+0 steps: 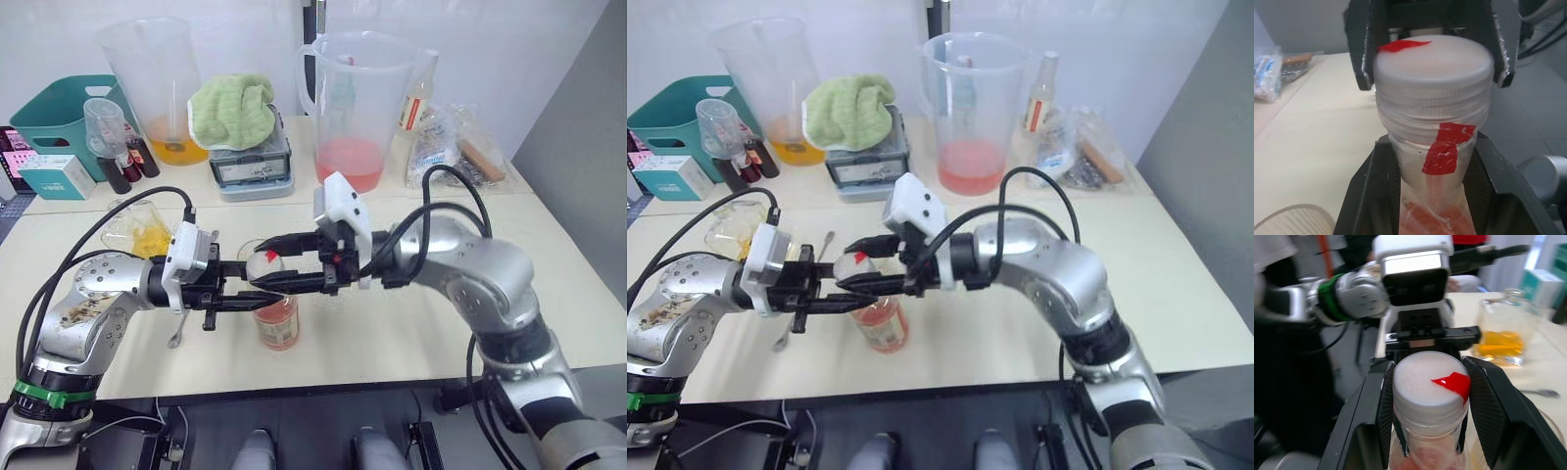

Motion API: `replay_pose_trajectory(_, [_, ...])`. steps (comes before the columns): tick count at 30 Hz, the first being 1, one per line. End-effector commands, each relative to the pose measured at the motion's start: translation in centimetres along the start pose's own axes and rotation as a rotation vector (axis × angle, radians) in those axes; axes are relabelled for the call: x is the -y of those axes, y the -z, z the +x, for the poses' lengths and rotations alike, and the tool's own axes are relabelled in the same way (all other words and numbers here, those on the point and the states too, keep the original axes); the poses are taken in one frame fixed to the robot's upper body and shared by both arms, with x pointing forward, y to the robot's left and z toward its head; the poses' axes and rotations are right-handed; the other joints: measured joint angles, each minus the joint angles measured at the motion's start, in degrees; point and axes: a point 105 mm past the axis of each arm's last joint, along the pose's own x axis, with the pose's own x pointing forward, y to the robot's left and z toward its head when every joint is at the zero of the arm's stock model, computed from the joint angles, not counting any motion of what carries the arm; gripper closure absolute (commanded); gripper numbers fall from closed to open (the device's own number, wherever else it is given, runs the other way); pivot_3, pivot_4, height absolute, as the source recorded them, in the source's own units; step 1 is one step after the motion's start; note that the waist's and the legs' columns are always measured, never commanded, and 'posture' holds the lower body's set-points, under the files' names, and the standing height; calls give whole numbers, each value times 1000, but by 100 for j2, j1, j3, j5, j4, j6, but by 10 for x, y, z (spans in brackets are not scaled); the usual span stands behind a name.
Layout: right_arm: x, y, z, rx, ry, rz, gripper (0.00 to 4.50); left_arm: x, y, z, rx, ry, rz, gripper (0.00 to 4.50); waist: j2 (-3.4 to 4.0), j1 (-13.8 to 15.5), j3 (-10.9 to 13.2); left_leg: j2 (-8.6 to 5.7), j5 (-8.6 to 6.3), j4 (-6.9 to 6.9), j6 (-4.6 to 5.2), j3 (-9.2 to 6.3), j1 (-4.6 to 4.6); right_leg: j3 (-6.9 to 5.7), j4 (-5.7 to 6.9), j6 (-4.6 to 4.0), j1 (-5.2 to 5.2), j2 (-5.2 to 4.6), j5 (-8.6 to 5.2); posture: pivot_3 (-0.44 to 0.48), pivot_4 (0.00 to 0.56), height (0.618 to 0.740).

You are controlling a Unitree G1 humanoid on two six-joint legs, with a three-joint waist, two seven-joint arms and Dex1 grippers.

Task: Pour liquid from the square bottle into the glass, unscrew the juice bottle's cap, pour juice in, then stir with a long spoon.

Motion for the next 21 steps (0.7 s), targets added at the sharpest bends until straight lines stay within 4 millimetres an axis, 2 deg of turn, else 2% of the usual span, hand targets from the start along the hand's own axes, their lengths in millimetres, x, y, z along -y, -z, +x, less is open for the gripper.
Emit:
replay_pose_trajectory(1, [-1,-1,4,-22,-316,-91,2824,2,19,-8,-88,0,-64,3234,0,-20,0,1,-1,1,1,0,1,0,0,0,0,1,0,0,150,740])
replay_pose_trajectory(4, [0,5,19,-148,-520,-162,2824,3,18,-9,-92,7,-59,3234,3,-53,2,1,-1,-1,1,1,0,-1,-2,-1,-1,1,-1,0,150,740])
replay_pose_trajectory(8, [11,17,37,-312,-591,-236,2824,7,15,-9,-91,12,-58,3234,5,-121,0,4,-1,-7,2,1,6,-5,-2,-1,2,0,-1,0,150,740])
replay_pose_trajectory(16, [17,5,35,-290,-593,-219,2824,9,16,-10,-93,7,-58,3234,16,-137,-6,57,-2,-40,2,19,53,-3,7,-2,12,40,-1,0,150,740])
replay_pose_trajectory(18, [16,1,33,-266,-590,-206,1756,9,16,-10,-93,7,-58,3234,17,-130,-7,57,-2,-41,2,19,53,-2,7,-3,11,40,-2,0,150,740])
replay_pose_trajectory(21, [17,-19,22,-182,-557,-181,776,8,17,-11,-93,5,-60,3234,23,-111,-3,56,-1,-39,1,19,29,-3,7,-4,-7,40,-1,0,150,740])
